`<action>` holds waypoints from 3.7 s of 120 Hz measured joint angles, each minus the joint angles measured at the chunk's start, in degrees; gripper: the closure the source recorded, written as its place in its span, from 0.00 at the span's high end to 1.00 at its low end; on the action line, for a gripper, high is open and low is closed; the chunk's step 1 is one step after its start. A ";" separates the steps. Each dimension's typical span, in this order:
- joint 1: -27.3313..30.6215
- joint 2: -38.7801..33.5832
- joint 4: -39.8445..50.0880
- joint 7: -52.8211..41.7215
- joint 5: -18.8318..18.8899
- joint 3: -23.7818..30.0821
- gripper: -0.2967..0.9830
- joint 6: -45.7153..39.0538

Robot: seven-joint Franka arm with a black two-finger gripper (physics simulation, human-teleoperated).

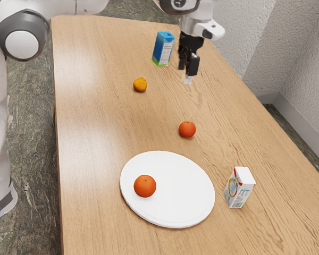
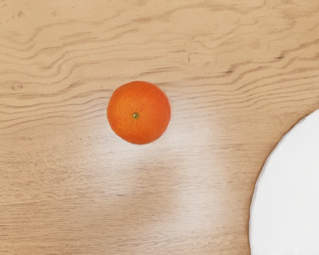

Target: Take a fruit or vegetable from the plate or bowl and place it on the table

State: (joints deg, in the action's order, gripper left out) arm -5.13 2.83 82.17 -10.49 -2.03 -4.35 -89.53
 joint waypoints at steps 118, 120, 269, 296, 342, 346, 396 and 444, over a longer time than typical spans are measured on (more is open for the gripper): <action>-17.30 -28.30 45.81 -4.13 2.97 -1.42 0.77 -20.23; -17.48 -28.42 45.93 -4.18 2.98 -1.29 0.77 -20.12; -18.66 -16.09 45.98 -5.56 2.40 5.06 0.77 -23.35; -19.58 -13.38 45.63 -5.62 2.06 5.09 0.77 -24.60; -20.08 -10.81 45.53 -5.69 1.65 5.05 0.77 -26.66; -20.08 -10.72 45.54 -5.70 1.57 5.05 0.76 -26.84; -21.86 -13.97 46.13 -5.23 0.80 4.95 0.49 -28.20; -33.39 -21.29 50.83 -4.92 0.88 5.50 0.49 -28.00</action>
State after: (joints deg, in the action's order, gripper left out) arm -38.52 -18.47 133.01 -15.41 -1.15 1.16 -117.53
